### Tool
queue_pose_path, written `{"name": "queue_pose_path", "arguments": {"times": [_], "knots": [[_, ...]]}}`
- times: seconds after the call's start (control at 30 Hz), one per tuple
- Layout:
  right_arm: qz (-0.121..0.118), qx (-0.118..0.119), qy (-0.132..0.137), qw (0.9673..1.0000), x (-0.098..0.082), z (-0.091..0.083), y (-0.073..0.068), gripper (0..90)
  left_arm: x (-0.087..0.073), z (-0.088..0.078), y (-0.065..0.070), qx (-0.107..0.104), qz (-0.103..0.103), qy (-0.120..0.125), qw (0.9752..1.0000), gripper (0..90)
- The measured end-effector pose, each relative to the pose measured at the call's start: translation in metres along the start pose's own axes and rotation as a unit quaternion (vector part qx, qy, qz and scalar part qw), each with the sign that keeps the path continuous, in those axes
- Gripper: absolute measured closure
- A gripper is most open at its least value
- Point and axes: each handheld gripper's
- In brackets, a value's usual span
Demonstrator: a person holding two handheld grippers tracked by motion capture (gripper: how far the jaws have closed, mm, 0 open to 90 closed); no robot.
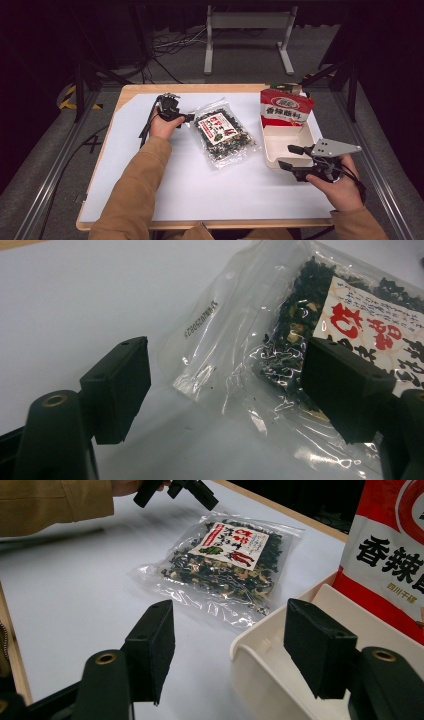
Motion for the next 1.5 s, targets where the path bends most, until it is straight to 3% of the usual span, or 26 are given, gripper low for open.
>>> {"name": "queue_pose_path", "arguments": {"times": [0.17,0.4,0.47,0.6,0.67,0.83,1.03,1.33,1.5], "knots": [[-0.004,0.0,-0.003,1.0,-0.002,0.002,-0.001,35.4,-0.003,0.012,-0.005,0.0,-0.014,-0.012,0.9998,20.4],[-0.007,0.001,-0.005,1.0,-0.002,0.004,-0.005,34.6,-0.005,0.017,-0.005,-0.02,-0.024,-0.007,0.9995,22.1],[-0.016,-0.012,-0.001,0.9998,-0.001,0.003,-0.006,34.5,-0.006,0.019,-0.004,-0.023,-0.025,-0.005,0.9994,21.3],[-0.013,-0.009,0.006,0.9999,0.001,0.002,-0.007,33.7,-0.006,0.021,-0.001,-0.015,-0.005,-0.007,0.9999,22.1],[-0.013,-0.008,0.004,0.9999,0.0,0.003,-0.007,33.6,-0.007,0.021,0.0,-0.014,-0.004,-0.006,0.9999,23.8],[-0.01,-0.008,0.005,0.9999,0.0,0.003,-0.006,33.6,-0.007,0.022,0.005,0.014,-0.01,-0.003,0.9999,31.8],[-0.003,-0.01,0.015,0.9998,0.002,-0.003,-0.003,33.6,-0.007,0.023,0.011,0.018,-0.01,-0.007,0.9998,37.6],[-0.005,-0.005,0.016,0.9998,0.001,-0.002,-0.004,33.3,-0.005,0.026,0.025,0.034,0.007,-0.016,0.9993,63.0],[-0.001,-0.006,0.017,0.9998,0.001,-0.004,-0.003,33.3,-0.004,0.026,0.028,0.042,0.017,-0.018,0.9988,72.4]]}}
Point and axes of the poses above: each handheld gripper's, and its own axes: z roughly forward along the jaws, x roughly out of its top, y roughly to its right, and after that the axes turned 6 degrees about -x, right-handed
